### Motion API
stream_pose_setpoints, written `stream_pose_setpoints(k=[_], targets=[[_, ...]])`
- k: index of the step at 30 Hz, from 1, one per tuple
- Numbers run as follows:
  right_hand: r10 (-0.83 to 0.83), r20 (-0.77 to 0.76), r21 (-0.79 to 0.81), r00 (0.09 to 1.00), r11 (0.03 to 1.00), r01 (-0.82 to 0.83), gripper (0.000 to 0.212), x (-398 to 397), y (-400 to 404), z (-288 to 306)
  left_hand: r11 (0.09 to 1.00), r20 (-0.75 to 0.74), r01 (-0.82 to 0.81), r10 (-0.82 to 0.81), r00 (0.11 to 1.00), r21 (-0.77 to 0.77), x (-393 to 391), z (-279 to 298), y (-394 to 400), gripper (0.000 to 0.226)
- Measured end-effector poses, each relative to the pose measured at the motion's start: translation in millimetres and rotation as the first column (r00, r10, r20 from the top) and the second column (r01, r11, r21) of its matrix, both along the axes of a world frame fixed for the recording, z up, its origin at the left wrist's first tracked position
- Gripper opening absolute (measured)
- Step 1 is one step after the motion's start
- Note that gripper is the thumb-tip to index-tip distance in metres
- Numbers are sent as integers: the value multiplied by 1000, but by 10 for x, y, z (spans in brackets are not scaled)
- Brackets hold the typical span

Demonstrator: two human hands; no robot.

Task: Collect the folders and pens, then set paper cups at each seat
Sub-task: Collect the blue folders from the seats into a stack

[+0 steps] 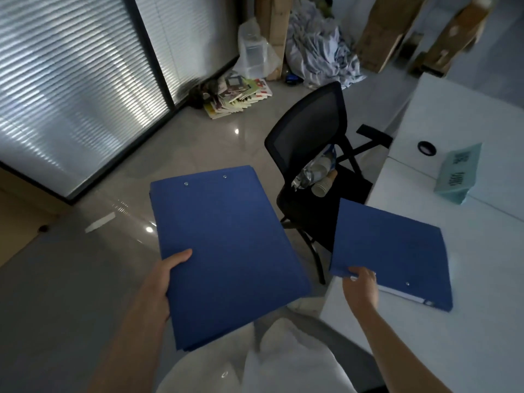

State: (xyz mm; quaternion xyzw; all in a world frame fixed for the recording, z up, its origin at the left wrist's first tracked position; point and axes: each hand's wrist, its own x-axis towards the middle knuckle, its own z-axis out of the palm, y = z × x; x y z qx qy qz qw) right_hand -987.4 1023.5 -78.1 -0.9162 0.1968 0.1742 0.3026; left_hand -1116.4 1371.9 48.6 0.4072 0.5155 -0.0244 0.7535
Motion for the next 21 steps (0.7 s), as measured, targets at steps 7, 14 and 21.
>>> stream_pose_setpoints(k=[7, 14, 21], targets=[[-545, -667, 605, 508, 2, 796, 40, 10, 556, 167, 996, -15, 85, -85, 996, 5, 286, 7, 464, 27], [-598, -741, 506, 305, -198, 840, 40, 319, 569, 171, 991, -20, 133, -133, 991, 1, 617, -5, 652, 35], [-563, -803, 529, 194, -525, 667, 19, 510, 513, 307, 985, 15, 168, -168, 986, 30, 879, -1, 760, 37]])
